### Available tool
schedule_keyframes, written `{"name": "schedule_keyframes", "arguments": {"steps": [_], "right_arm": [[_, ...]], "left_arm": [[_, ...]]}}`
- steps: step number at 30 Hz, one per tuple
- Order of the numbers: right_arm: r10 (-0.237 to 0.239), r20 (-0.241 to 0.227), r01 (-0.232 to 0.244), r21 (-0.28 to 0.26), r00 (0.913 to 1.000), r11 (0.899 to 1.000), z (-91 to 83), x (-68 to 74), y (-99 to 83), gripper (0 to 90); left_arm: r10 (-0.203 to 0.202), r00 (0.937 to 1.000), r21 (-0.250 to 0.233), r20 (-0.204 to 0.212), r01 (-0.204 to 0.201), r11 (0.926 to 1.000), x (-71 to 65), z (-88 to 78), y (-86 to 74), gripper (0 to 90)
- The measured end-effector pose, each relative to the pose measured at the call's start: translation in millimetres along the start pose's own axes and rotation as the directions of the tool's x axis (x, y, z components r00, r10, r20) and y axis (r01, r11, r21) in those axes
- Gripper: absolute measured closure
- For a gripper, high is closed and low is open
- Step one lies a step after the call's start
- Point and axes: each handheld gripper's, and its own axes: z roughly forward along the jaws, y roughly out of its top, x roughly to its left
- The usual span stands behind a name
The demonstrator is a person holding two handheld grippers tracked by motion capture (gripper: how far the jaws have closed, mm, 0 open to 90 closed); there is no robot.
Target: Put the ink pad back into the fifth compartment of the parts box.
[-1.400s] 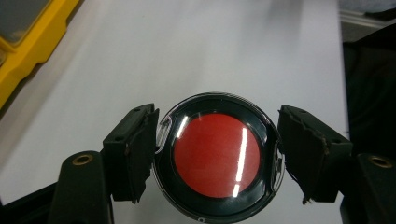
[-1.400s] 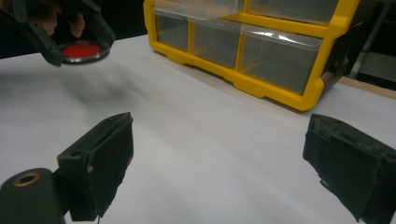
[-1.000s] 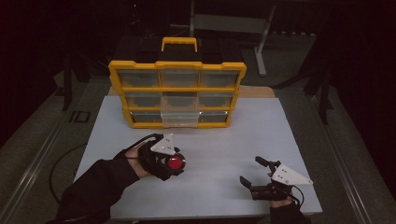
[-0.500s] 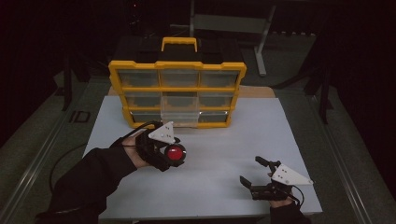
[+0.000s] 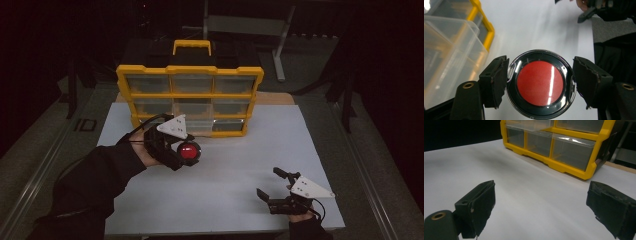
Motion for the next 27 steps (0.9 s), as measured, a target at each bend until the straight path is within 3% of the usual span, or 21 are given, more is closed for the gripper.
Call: {"name": "schedule_keyframes", "arguments": {"steps": [9, 27], "right_arm": [[0.0, 0.0, 0.0, -0.005, 1.0, 1.0, -0.5, -0.2, 0.1, 8.9], [0.0, -0.003, 0.0, -0.004, 1.0, 1.0, 0.1, -0.3, -0.3, 8.9]], "left_arm": [[-0.002, 0.9996, -0.022, -0.028, 0.001, 0.9998, 12.6, -14.1, 12.6, 31.1], [-0.018, 0.9993, -0.047, -0.033, 0.017, 0.9987, 41.1, -32.7, 32.8, 31.1]]}}
